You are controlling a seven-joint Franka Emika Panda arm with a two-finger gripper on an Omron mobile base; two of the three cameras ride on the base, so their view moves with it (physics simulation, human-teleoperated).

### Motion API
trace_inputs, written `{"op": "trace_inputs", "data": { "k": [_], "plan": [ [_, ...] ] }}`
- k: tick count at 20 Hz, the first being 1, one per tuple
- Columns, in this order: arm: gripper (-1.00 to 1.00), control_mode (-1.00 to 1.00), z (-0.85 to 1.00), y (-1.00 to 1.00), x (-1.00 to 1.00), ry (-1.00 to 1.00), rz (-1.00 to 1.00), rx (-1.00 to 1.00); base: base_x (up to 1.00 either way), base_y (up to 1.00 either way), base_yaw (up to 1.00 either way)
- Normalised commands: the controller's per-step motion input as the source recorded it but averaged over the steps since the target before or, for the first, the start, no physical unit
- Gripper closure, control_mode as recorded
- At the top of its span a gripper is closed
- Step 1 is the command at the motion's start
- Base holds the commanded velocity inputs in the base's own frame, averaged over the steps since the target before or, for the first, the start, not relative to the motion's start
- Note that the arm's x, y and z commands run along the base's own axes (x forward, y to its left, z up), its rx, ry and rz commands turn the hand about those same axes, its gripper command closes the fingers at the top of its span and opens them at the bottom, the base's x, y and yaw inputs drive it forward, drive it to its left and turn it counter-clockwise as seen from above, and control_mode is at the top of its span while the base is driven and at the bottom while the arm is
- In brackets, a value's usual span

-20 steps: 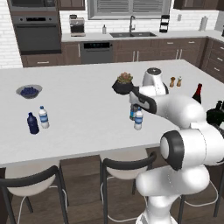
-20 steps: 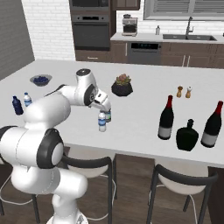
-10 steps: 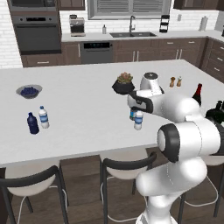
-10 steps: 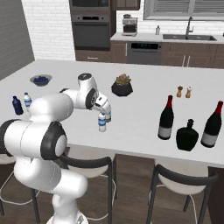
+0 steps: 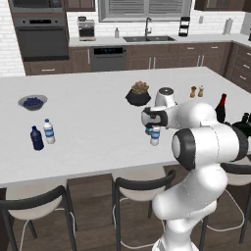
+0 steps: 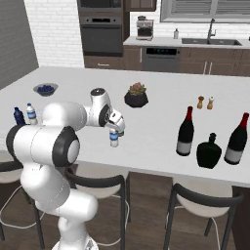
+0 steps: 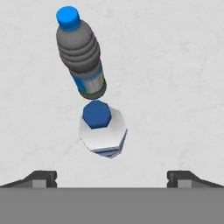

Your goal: Move the plastic bottles in the middle to the plastics group, and the glass bottles in the middle to the glass group.

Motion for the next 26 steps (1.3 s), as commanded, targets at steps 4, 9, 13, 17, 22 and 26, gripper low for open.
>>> {"op": "trace_inputs", "data": {
  "k": [4,9,13,17,22,26],
  "plan": [
    [-1.00,-1.00,-0.18,0.00,0.42,0.12,0.00,0.00,0.00,0.00,0.00],
    [-1.00,-1.00,-0.14,-0.02,0.31,0.08,0.00,0.00,0.00,0.00,0.00],
    [-1.00,-1.00,-0.10,-0.06,0.16,0.01,0.00,0.00,0.00,0.00,0.00],
    [-1.00,-1.00,-0.21,-0.09,0.04,0.01,0.00,0.00,0.00,0.00,0.00],
    [-1.00,-1.00,-0.26,-0.07,-0.10,0.00,0.00,0.00,0.00,0.00,0.00],
    [1.00,-1.00,-0.27,-0.01,-0.13,-0.01,0.00,-0.02,0.00,0.00,0.00]
  ]
}}
